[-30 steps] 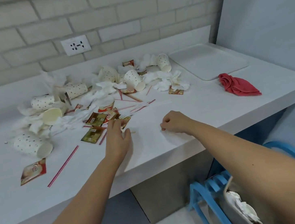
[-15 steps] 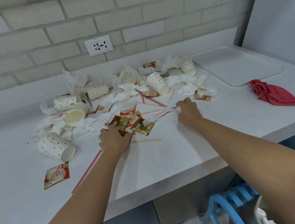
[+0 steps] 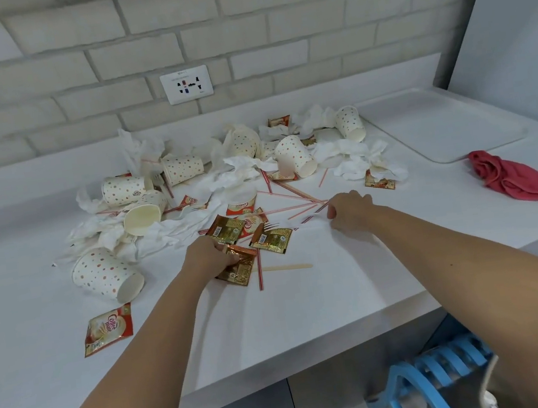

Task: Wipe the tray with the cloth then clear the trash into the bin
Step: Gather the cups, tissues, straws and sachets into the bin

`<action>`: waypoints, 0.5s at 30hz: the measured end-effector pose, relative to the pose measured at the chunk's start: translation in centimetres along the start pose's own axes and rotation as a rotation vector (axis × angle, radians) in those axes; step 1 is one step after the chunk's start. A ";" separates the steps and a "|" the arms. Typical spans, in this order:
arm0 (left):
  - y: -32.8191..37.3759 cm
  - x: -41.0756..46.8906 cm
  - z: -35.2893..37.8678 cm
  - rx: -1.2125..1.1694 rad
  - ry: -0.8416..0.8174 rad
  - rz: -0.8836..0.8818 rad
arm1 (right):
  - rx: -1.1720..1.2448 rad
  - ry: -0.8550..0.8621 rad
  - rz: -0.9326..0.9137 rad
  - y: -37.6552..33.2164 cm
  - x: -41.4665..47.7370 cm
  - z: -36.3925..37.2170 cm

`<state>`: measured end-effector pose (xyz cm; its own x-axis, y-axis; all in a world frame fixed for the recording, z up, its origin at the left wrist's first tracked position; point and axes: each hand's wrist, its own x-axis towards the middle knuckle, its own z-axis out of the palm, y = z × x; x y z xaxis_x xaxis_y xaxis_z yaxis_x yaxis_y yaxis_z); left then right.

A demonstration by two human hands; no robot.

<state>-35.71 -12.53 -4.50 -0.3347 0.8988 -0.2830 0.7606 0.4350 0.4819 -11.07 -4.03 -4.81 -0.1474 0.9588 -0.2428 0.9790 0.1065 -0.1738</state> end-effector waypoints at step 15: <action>4.6 -1.7 -0.4 -0.296 -0.094 0.257 | 0.106 -0.059 -0.129 -1.2 -1.5 0.5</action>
<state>-31.87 -12.04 -1.51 -0.0921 0.9774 -0.1903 0.6156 0.2061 0.7607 -12.10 -5.71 -4.77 -0.2820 0.9216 -0.2668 0.9315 0.1963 -0.3062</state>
